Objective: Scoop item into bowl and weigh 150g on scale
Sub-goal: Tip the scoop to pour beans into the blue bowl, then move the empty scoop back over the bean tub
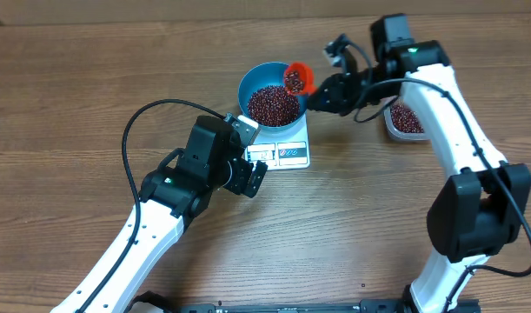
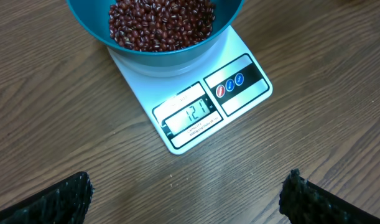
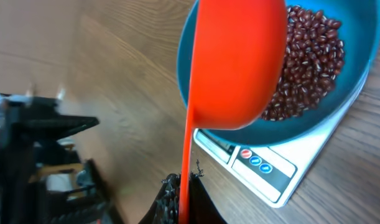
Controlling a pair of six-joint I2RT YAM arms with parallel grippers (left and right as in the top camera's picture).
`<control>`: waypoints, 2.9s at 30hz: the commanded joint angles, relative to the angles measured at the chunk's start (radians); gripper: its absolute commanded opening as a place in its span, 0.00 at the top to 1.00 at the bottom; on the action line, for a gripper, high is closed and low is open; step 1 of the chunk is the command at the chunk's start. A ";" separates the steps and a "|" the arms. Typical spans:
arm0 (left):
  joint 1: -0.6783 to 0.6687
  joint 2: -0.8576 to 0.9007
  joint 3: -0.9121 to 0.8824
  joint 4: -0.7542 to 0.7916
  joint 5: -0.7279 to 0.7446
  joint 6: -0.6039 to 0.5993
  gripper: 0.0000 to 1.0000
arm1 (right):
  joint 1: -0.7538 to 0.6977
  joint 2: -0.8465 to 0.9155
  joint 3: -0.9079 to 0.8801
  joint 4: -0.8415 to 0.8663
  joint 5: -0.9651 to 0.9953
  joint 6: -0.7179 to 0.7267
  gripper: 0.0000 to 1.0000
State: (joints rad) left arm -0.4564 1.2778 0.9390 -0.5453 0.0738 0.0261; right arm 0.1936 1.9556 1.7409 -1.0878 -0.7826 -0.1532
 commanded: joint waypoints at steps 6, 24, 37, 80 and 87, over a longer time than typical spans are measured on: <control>0.005 0.005 -0.003 0.003 -0.006 0.004 0.00 | 0.127 -0.014 0.035 0.071 0.291 0.102 0.96; 0.005 0.005 -0.003 0.003 -0.006 0.004 0.00 | 0.335 -0.014 0.035 0.113 0.863 0.101 0.96; 0.005 0.005 -0.003 0.003 -0.006 0.004 0.00 | 0.361 -0.014 0.035 0.129 0.932 0.096 0.96; 0.005 0.005 -0.003 0.003 -0.006 0.004 0.01 | 0.314 -0.158 0.035 0.182 0.927 -0.080 0.96; 0.005 0.005 -0.003 0.003 -0.006 0.004 0.00 | 0.039 -0.297 0.035 0.005 0.799 -0.079 0.96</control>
State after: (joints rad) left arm -0.4564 1.2778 0.9390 -0.5453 0.0738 0.0261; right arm 0.3470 1.7283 1.7432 -1.0306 0.0841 -0.2420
